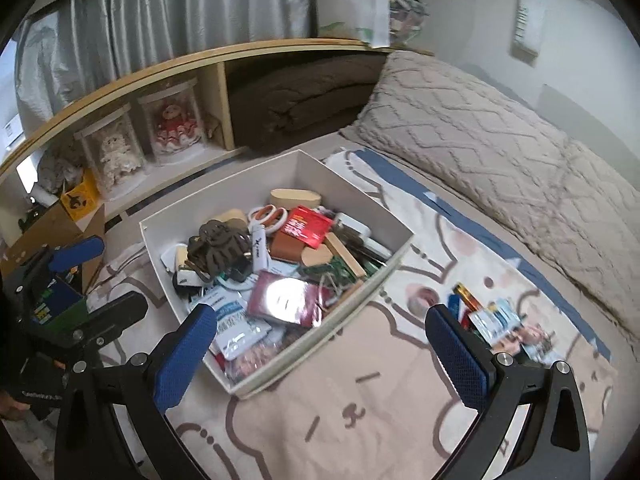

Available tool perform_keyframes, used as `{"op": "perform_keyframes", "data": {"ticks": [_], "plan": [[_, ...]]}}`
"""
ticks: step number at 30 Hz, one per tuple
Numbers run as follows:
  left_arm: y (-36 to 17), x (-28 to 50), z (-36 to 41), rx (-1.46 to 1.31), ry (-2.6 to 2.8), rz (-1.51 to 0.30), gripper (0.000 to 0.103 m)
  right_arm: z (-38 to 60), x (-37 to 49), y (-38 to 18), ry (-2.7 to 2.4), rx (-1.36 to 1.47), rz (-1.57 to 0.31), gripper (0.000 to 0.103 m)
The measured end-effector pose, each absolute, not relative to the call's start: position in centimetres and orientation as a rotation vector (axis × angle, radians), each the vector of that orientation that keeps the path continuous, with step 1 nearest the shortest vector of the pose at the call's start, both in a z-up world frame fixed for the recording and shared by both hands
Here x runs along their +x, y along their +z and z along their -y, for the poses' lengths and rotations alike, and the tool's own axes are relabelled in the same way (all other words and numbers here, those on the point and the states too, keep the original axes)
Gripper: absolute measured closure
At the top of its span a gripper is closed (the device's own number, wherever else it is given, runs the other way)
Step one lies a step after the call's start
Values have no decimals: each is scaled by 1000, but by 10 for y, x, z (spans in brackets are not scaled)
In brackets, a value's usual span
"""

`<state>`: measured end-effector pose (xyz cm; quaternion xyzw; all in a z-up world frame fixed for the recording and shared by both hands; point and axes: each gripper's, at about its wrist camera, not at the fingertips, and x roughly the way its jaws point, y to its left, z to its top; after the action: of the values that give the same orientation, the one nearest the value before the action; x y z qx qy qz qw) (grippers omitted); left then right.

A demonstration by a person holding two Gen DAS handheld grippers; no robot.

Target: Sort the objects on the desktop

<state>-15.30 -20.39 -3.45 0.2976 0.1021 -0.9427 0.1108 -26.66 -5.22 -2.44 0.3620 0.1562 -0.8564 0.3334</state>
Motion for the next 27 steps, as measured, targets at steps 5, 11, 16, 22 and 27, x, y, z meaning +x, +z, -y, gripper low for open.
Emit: {"op": "perform_keyframes", "data": {"ticks": [5, 11, 16, 22, 27], "plan": [[-27, -147, 194, 868, -2795, -295, 0, 28, -249, -19, -2284, 961, -374, 0], [-21, -143, 183, 876, -2843, -281, 0, 6, -233, -11, -2353, 977, -344, 0], [-17, -141, 178, 892, -2873, -267, 0, -17, -220, -8, -2410, 1010, -273, 0], [-9, -143, 167, 906, -2897, -226, 0, -37, -214, -7, -2462, 1038, -236, 0], [-5, -146, 149, 905, -2905, -180, 0, -54, -211, -3, -2497, 1008, -250, 0]]}}
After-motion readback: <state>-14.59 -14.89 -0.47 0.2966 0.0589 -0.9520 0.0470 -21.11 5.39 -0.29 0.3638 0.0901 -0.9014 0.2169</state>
